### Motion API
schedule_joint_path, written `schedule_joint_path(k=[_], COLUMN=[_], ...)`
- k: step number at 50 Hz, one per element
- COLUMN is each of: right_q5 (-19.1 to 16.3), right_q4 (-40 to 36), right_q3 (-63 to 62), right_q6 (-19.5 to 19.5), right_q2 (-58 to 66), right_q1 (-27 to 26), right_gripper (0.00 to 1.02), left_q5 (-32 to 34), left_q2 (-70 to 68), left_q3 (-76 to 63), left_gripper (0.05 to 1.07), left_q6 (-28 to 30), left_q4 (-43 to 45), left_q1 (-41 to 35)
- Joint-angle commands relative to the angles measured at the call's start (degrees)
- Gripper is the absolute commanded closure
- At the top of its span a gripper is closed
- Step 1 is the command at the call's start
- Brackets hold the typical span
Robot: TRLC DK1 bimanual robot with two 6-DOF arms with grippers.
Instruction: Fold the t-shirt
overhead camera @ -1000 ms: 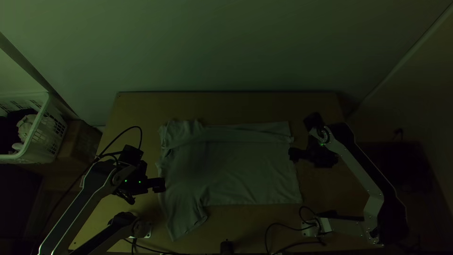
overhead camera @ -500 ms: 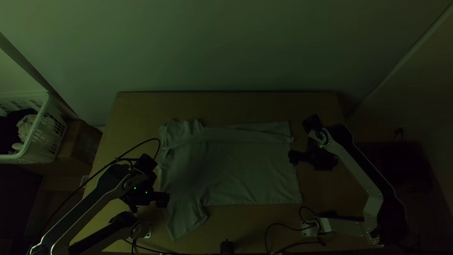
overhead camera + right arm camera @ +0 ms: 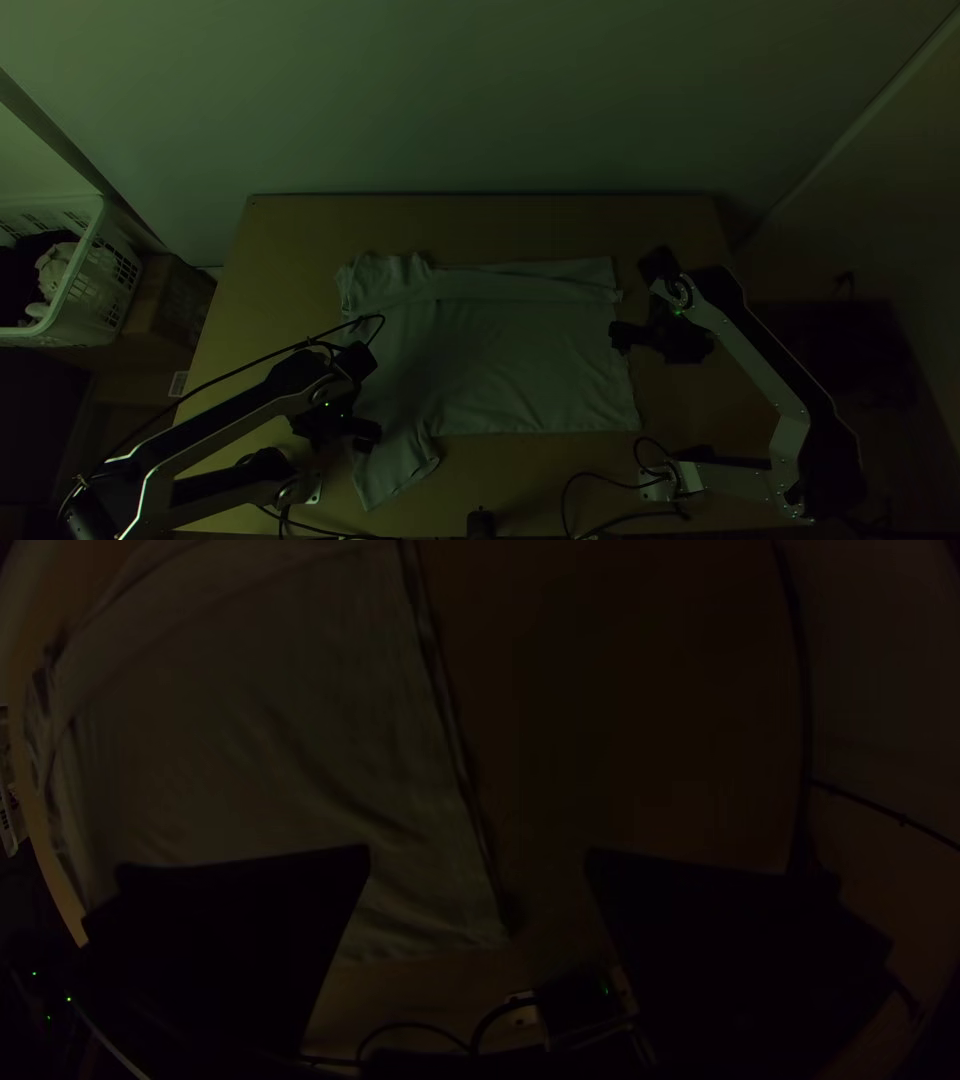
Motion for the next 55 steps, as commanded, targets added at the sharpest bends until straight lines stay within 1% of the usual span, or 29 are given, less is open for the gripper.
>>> schedule_joint_path(k=[1,24,25,28,32,34,41,44,46,55], right_q5=[0.0,-0.5,-0.4,-0.4,-0.4,-0.4,-0.5,-2.4,-3.5,-3.6], right_q4=[-0.1,1.9,1.9,2.2,2.6,2.6,3.4,3.3,3.3,2.1], right_q3=[-1.7,-2.6,-2.6,-2.7,-3.1,-3.4,-5.3,-7.1,-8.7,-13.1], right_q6=[1.1,1.3,1.3,1.3,1.3,1.3,1.0,0.0,-0.6,-2.7], right_q2=[-0.3,-0.2,-0.2,-0.2,-0.2,0.0,0.3,0.6,0.4,0.9], right_q1=[0.4,0.5,0.4,0.1,-0.1,-0.1,-0.1,-0.1,0.1,0.5], right_gripper=[0.05,0.05,0.05,0.05,0.05,0.06,0.07,0.10,0.10,0.10], left_q5=[-1.2,-3.0,-3.0,-3.2,-3.2,-3.6,-4.7,-4.7,-4.7,-4.6], left_q2=[2.7,8.5,8.8,8.8,8.6,8.2,6.0,5.6,5.2,4.3], left_q3=[-1.8,-3.6,-3.6,-3.4,-2.9,-2.7,-1.0,-0.1,0.4,2.3], left_gripper=[0.10,0.11,0.14,0.28,0.49,0.57,0.91,1.04,1.04,1.04], left_q6=[-1.5,-0.8,-0.8,-0.8,-0.8,-0.8,-0.8,-0.6,-0.5,0.8], left_q4=[0.4,4.6,4.5,4.7,4.7,4.7,4.8,4.7,4.8,4.5], left_q1=[-1.0,-1.5,-1.5,-2.3,-3.0,-3.6,-4.0,-2.9,-2.0,1.1])
